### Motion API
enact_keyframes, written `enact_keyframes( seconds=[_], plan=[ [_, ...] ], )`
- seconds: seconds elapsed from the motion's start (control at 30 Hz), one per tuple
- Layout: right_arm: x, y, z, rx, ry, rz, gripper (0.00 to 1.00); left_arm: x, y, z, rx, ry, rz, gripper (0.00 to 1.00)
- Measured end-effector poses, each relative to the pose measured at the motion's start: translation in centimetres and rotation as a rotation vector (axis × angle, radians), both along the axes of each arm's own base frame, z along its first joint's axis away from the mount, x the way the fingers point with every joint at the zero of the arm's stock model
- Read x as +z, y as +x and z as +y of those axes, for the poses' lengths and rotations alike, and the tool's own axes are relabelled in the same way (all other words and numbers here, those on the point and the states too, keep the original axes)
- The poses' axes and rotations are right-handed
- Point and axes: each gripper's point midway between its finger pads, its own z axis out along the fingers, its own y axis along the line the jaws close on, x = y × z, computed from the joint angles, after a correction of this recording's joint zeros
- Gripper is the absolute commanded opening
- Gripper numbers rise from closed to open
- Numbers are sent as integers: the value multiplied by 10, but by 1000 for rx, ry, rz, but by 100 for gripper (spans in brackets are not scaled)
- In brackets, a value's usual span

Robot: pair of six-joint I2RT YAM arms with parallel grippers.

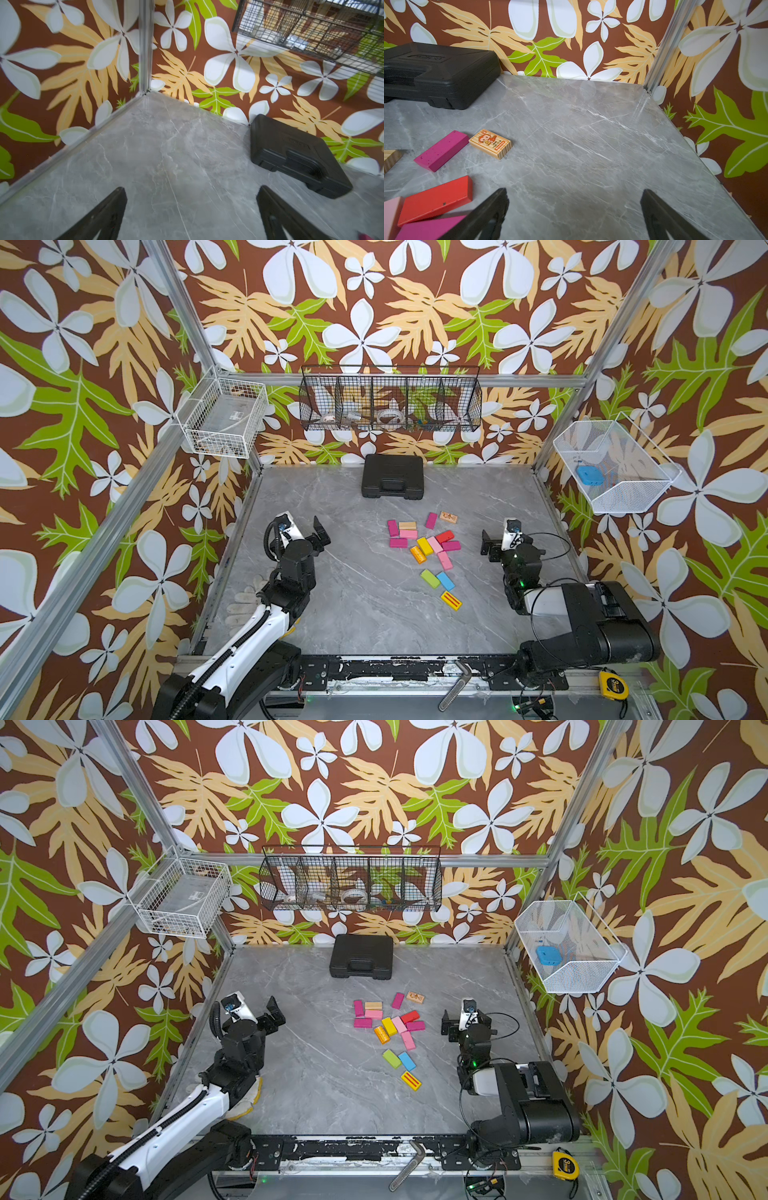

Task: Assemble the number 7 with building blocks
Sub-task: Move the building block to the center of the board.

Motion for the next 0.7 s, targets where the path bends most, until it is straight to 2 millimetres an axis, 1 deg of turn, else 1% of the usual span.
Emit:
enact_keyframes(
  seconds=[0.13,0.27,0.3,0.4,0.47,0.6,0.7],
  plan=[
    [0,0,0,-4,-1,-1,99,-16,-4,-20,-71,-22,49,100],
    [3,0,-2,-18,-5,-2,99,-23,0,-41,-135,-25,82,100],
    [6,2,-3,-25,-6,1,99,-25,2,-47,-152,-22,94,100],
    [38,15,-5,-44,-5,-49,99,-31,9,-65,-196,-9,131,100],
    [51,19,-4,-50,-6,-57,99,-33,14,-80,-233,-4,148,100],
    [61,25,-4,-64,20,-11,99,-39,25,-106,-292,7,187,100],
    [72,32,1,-54,49,17,99,-45,37,-119,-319,5,214,96]
  ],
)
